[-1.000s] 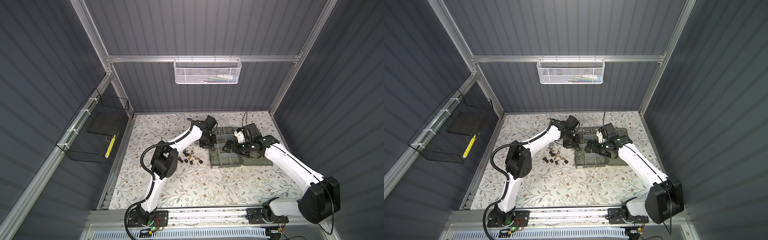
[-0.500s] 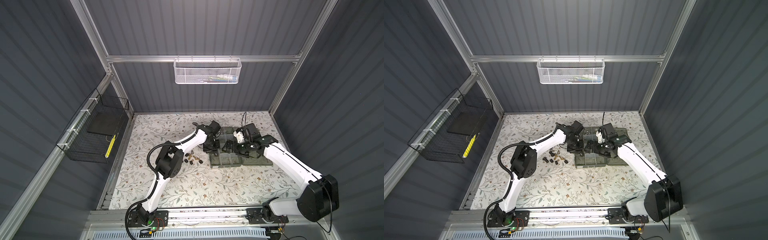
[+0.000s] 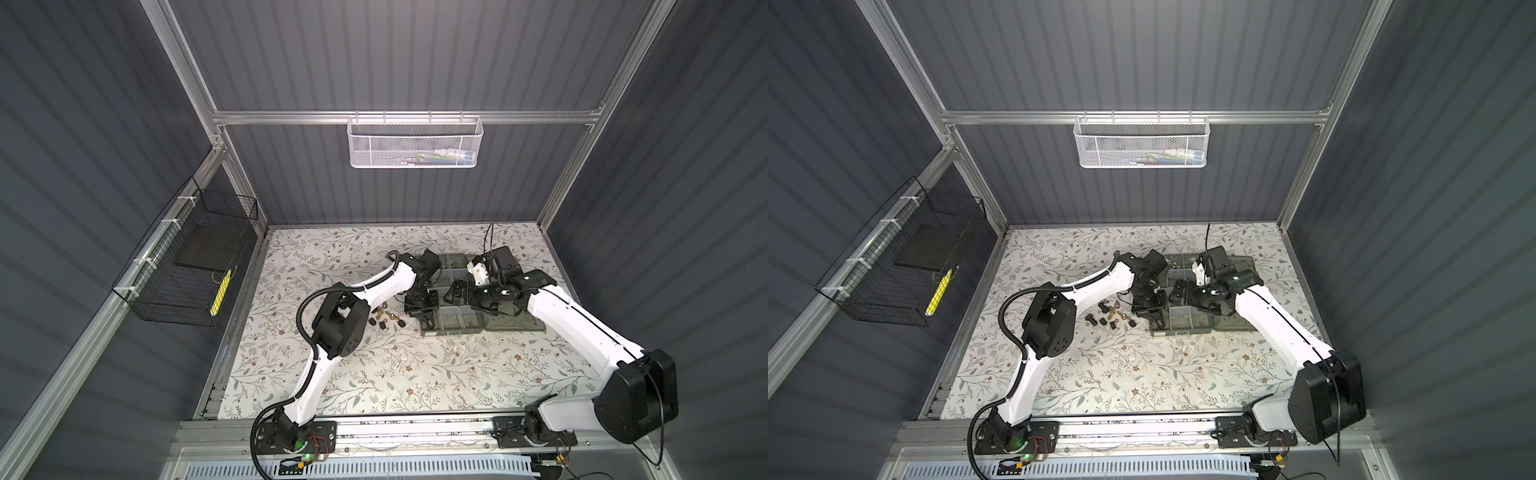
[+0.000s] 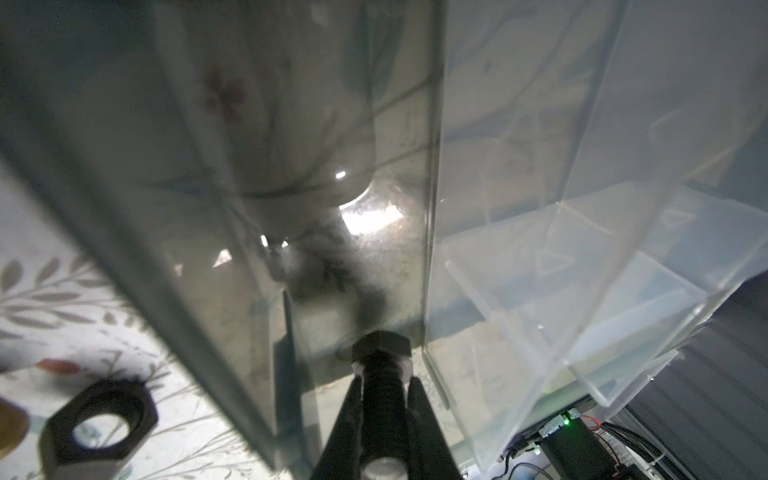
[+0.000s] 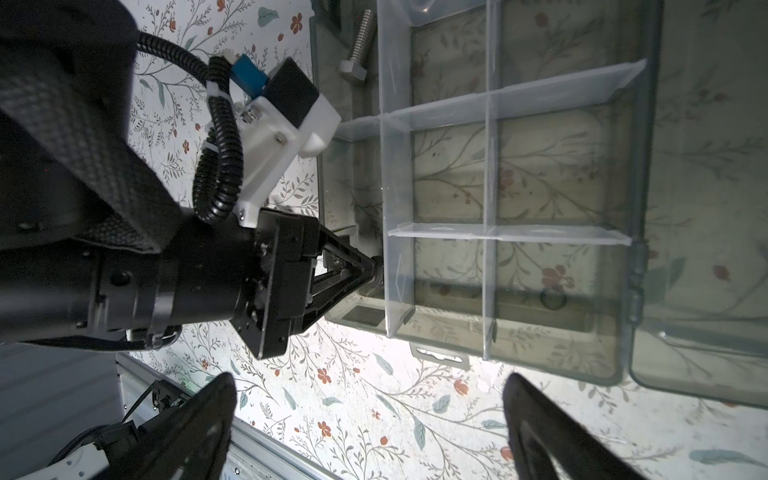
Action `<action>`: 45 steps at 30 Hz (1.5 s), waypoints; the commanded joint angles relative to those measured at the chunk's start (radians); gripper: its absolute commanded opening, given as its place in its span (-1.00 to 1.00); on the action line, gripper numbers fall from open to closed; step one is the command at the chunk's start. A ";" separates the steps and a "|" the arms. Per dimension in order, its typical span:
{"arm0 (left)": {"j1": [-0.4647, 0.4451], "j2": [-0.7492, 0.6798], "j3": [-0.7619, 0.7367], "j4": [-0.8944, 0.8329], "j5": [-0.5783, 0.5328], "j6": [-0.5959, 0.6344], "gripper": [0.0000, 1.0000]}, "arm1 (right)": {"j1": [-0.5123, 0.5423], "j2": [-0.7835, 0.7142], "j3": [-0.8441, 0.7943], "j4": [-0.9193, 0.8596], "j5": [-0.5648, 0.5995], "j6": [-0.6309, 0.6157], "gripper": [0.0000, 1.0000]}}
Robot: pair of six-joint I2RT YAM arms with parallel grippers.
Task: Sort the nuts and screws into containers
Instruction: 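Carry the held bolt over the box and lower it into a compartment, then open the left gripper to release the bolt in the compartment, then withdraw the left gripper from the box back over the pile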
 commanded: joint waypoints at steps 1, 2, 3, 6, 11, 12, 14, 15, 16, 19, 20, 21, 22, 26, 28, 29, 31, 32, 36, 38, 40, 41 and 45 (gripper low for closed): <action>-0.006 0.019 0.058 -0.063 0.023 0.035 -0.78 | -0.005 0.010 -0.003 0.012 -0.010 0.002 0.98; -0.006 0.024 0.069 -0.065 0.020 0.037 -0.74 | -0.005 0.008 -0.002 0.012 -0.009 0.001 0.98; -0.006 0.032 0.082 -0.069 0.019 0.036 -0.68 | -0.005 0.007 -0.002 0.011 -0.010 0.000 0.98; -0.006 0.052 0.122 -0.083 0.017 0.037 -0.50 | -0.006 0.002 -0.004 0.011 -0.010 0.000 0.98; -0.005 0.080 0.191 -0.100 0.006 0.036 -0.25 | -0.005 -0.005 -0.006 0.011 -0.009 -0.002 0.98; -0.004 0.085 0.204 -0.108 0.002 0.038 -0.19 | -0.004 -0.005 -0.005 0.010 -0.010 -0.003 0.98; 0.001 0.088 0.228 -0.125 -0.012 0.048 -0.15 | -0.006 -0.009 -0.005 0.010 -0.010 -0.003 0.98; 0.005 0.085 0.238 -0.132 -0.015 0.051 -0.12 | -0.004 -0.008 -0.007 0.009 -0.010 -0.004 0.98; 0.010 0.079 0.242 -0.134 -0.016 0.052 -0.08 | -0.005 -0.009 -0.007 0.012 -0.010 -0.004 0.98; 0.035 0.047 0.242 -0.142 -0.075 0.057 0.10 | -0.005 -0.010 -0.009 0.016 -0.010 0.000 0.98; 0.044 0.032 0.243 -0.149 -0.089 0.061 0.18 | -0.006 -0.011 -0.011 0.016 -0.028 0.001 0.98; 0.054 0.017 0.246 -0.155 -0.105 0.065 0.27 | -0.005 -0.011 -0.013 0.020 -0.052 0.002 0.98; 0.063 0.004 0.249 -0.162 -0.119 0.071 0.36 | -0.004 -0.012 -0.013 0.022 -0.057 0.002 0.98; 0.106 -0.056 0.271 -0.198 -0.190 0.098 0.96 | -0.005 -0.013 -0.016 0.027 -0.074 0.005 0.98; 0.127 -0.088 0.266 -0.210 -0.222 0.110 1.00 | -0.004 -0.015 -0.018 0.027 -0.076 0.005 0.98; 0.138 -0.107 0.257 -0.213 -0.238 0.114 0.99 | -0.004 -0.015 -0.017 0.028 -0.077 0.005 0.98; 0.155 -0.142 0.235 -0.206 -0.257 0.122 0.99 | -0.003 -0.017 -0.020 0.029 -0.078 0.005 0.98; 0.160 -0.159 0.222 -0.197 -0.262 0.124 0.99 | -0.003 -0.015 -0.020 0.029 -0.080 0.004 0.98; 0.165 -0.200 0.219 -0.205 -0.325 0.133 0.99 | 0.001 -0.014 -0.019 0.032 -0.087 0.001 0.98; 0.165 -0.232 0.206 -0.198 -0.377 0.136 0.99 | 0.010 -0.016 -0.014 0.035 -0.088 -0.006 0.98; 0.164 -0.269 0.182 -0.186 -0.437 0.143 0.99 | 0.023 -0.013 -0.005 0.031 -0.086 -0.016 0.98; 0.164 -0.289 0.170 -0.181 -0.472 0.152 0.99 | 0.030 -0.013 0.001 0.030 -0.084 -0.019 0.98; 0.165 -0.352 0.128 -0.165 -0.600 0.172 0.99 | 0.060 -0.005 0.018 0.025 -0.078 -0.036 0.98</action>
